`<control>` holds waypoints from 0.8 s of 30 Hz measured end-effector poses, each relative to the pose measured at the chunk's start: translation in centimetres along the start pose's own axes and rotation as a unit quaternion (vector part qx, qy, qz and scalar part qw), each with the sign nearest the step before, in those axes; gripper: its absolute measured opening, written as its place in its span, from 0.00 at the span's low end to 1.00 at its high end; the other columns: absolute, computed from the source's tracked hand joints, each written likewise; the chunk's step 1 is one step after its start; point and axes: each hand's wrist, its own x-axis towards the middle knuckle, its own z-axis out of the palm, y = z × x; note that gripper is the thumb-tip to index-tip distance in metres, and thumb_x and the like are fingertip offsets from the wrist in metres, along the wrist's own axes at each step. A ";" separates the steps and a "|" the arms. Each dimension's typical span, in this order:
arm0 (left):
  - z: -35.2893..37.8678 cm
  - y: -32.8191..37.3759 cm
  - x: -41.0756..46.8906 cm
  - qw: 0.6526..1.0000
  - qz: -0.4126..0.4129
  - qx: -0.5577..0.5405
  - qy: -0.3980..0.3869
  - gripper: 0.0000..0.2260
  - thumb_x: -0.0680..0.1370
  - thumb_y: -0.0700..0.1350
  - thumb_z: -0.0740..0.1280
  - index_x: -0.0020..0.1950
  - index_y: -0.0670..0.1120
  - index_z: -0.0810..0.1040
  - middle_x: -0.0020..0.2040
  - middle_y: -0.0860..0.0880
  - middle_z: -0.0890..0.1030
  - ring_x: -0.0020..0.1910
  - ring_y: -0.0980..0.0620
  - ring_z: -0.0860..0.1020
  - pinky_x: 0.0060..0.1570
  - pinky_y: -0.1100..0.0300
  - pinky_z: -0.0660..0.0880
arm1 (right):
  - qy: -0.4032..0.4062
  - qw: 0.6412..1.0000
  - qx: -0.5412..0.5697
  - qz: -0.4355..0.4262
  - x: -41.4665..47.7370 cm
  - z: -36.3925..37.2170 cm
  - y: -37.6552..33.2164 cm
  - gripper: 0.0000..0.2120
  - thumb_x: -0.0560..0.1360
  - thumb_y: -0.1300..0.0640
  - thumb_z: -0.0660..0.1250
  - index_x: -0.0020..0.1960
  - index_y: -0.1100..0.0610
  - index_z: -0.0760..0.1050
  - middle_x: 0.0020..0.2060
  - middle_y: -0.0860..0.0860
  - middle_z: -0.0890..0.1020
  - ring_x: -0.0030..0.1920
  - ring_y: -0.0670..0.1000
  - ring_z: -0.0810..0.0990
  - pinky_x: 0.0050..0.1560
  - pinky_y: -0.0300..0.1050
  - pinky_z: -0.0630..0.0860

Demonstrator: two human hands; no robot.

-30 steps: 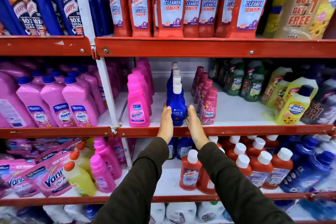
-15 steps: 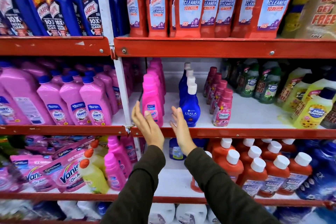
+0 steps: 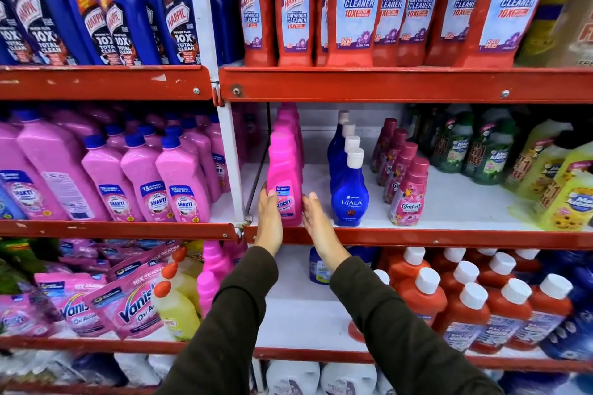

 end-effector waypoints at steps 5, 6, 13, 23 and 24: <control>-0.3 0.4 -0.2 1.000 -0.007 0.000 -0.005 0.23 0.88 0.50 0.50 0.81 0.41 0.62 0.75 0.38 0.72 0.75 0.40 0.71 0.78 0.40 0.66 | 0.010 0.999 -0.040 0.006 -0.1 -0.1 0.2 0.22 0.83 0.36 0.50 0.73 0.42 0.64 0.51 0.30 0.77 0.48 0.26 0.80 0.45 0.22 0.74; -0.4 0.2 -0.1 1.000 -0.006 0.000 -0.008 0.24 0.88 0.51 0.50 0.81 0.40 0.61 0.76 0.37 0.72 0.76 0.40 0.71 0.78 0.40 0.66 | 0.012 0.999 -0.049 0.009 0.0 -0.1 0.3 0.25 0.83 0.36 0.50 0.76 0.44 0.64 0.52 0.31 0.77 0.50 0.29 0.80 0.47 0.23 0.74; -0.4 0.3 -0.4 1.000 -0.007 0.015 -0.006 0.26 0.88 0.53 0.49 0.82 0.39 0.60 0.78 0.36 0.69 0.77 0.39 0.69 0.78 0.39 0.65 | -0.006 0.997 -0.072 0.035 -0.6 0.0 -0.1 0.30 0.82 0.35 0.52 0.79 0.49 0.62 0.67 0.46 0.75 0.61 0.41 0.77 0.62 0.37 0.71; -0.1 0.6 -1.0 0.999 0.015 0.021 0.021 0.24 0.88 0.52 0.51 0.82 0.41 0.61 0.77 0.37 0.70 0.76 0.38 0.70 0.77 0.38 0.66 | 0.005 0.996 -0.084 0.010 -1.4 -0.1 -0.5 0.29 0.83 0.38 0.54 0.79 0.50 0.63 0.75 0.51 0.72 0.72 0.48 0.72 0.76 0.50 0.66; 0.0 0.6 -1.2 0.999 0.018 0.029 0.042 0.25 0.88 0.52 0.51 0.82 0.43 0.60 0.78 0.38 0.69 0.77 0.40 0.70 0.78 0.40 0.66 | 0.028 0.996 -0.080 -0.014 -1.5 -0.3 -0.4 0.26 0.83 0.40 0.55 0.77 0.50 0.65 0.75 0.51 0.72 0.72 0.49 0.73 0.76 0.51 0.67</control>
